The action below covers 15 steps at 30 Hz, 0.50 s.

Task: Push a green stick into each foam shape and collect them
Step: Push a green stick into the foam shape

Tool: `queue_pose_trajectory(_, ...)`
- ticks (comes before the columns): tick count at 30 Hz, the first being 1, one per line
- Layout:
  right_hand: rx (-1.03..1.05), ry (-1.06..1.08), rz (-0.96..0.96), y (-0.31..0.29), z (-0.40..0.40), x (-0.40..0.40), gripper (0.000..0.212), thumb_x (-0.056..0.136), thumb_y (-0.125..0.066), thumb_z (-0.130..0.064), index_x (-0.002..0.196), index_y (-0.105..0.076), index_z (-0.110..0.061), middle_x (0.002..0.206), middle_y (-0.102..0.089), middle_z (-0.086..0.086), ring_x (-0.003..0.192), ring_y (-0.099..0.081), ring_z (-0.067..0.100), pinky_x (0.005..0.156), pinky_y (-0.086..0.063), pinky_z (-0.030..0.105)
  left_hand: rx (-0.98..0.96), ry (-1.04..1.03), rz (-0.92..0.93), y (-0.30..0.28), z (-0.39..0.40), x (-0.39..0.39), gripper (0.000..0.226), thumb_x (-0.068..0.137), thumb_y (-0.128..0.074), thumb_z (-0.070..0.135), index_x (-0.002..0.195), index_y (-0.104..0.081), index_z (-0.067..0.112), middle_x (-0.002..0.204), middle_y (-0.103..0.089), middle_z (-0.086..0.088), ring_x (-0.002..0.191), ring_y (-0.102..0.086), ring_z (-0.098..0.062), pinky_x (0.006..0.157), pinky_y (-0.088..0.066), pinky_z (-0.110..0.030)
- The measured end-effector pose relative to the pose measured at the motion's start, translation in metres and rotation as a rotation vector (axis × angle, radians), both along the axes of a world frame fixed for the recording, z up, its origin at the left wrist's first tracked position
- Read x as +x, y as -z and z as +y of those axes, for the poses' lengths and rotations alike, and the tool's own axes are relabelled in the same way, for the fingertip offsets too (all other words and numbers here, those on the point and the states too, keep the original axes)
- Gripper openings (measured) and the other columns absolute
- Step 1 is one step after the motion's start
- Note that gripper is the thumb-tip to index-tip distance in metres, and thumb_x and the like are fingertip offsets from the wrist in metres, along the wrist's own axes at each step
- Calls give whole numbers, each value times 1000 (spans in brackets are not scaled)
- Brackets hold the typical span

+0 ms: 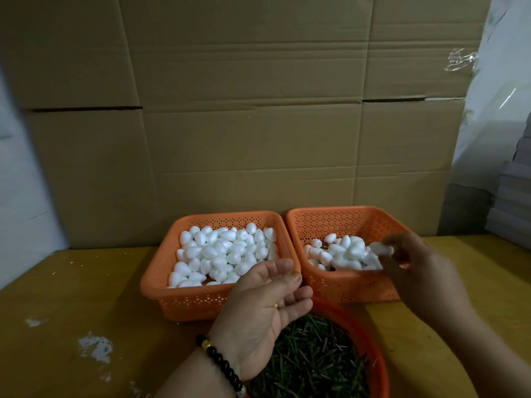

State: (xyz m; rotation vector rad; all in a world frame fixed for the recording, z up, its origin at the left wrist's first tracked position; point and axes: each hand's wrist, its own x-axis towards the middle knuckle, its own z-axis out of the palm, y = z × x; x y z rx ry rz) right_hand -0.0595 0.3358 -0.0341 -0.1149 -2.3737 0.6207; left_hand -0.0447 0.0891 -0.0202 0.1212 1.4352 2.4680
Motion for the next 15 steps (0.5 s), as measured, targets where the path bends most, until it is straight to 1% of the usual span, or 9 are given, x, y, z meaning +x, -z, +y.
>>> queue_pose_trajectory(2, 20, 66, -48, 3, 9, -4, 28, 88, -64, -21, 116, -61, -24, 103, -66, 6, 79, -60, 19, 65, -52, 37, 3, -6, 10, -1, 0, -1, 30, 79, -67, 1, 108, -61, 2, 98, -67, -15, 81, -69, -25, 67, -58, -32)
queue_pose_trajectory(4, 39, 105, -83, 5, 13, -6, 36, 89, -62, -18, 124, -59, -23, 115, -64, 10, 84, -64, 25, 68, -55, 42, 3, -4, 24, -2, -1, -2, 30, 80, -67, 1, 109, -61, 1, 99, -66, -16, 81, -69, -25, 67, -57, -32)
queue_pose_trajectory(6, 58, 138, -109, 5, 14, -6, 40, 89, -62, -19, 128, -57, -23, 122, -62, 11, 85, -65, 28, 71, -56, 43, 7, -13, 34, -2, -1, -3, 37, 73, -69, 4, 109, -60, 1, 97, -68, -16, 80, -69, -24, 67, -57, -31)
queue_pose_trajectory(8, 111, 167, -109, 4, 13, -6, 42, 88, -64, -21, 129, -57, -22, 126, -60, 12, 95, -64, 31, 77, -54, 44, 5, -37, 37, -2, -2, -4, 42, 68, -70, 6, 109, -60, 2, 93, -70, -14, 79, -69, -23, 66, -58, -32)
queue_pose_trajectory(10, 180, 164, -72, 2, 9, -4, 41, 85, -67, -18, 126, -59, -18, 126, -60, 13, 107, -58, 35, 85, -51, 47, -4, -58, 45, -2, -5, -7, 36, 74, -68, 2, 109, -61, 2, 92, -72, -13, 80, -70, -24, 66, -58, -32)
queue_pose_trajectory(11, 202, 139, -37, -1, 6, -2, 39, 84, -67, -17, 123, -62, -17, 124, -61, 12, 106, -58, 34, 84, -50, 47, -7, -69, 55, -3, -7, -9, 34, 75, -67, 1, 108, -61, 3, 92, -72, -13, 81, -70, -24, 65, -57, -32)
queue_pose_trajectory(12, 212, 100, -2, -4, 1, 1, 35, 84, -68, -16, 119, -64, -16, 120, -62, 11, 99, -60, 30, 80, -51, 44, -8, -86, 69, -4, -11, -11, 34, 73, -66, 2, 107, -62, 3, 92, -72, -12, 81, -70, -25, 65, -57, -32)
queue_pose_trajectory(14, 213, -33, 28, -15, -12, 11, 27, 84, -65, -20, 112, -66, -20, 112, -62, 1, 78, -59, 12, 67, -50, 28, -10, -144, 105, -7, -22, -20, 30, 74, -64, 0, 104, -63, 4, 90, -71, -11, 79, -70, -24, 63, -57, -30)
queue_pose_trajectory(15, 217, -125, 5, -20, -20, 17, 25, 85, -61, -24, 109, -66, -23, 107, -60, -6, 74, -56, 3, 65, -48, 21, -21, -186, 123, -10, -29, -25, 26, 78, -63, -3, 103, -63, 4, 90, -70, -10, 78, -70, -23, 63, -56, -29)
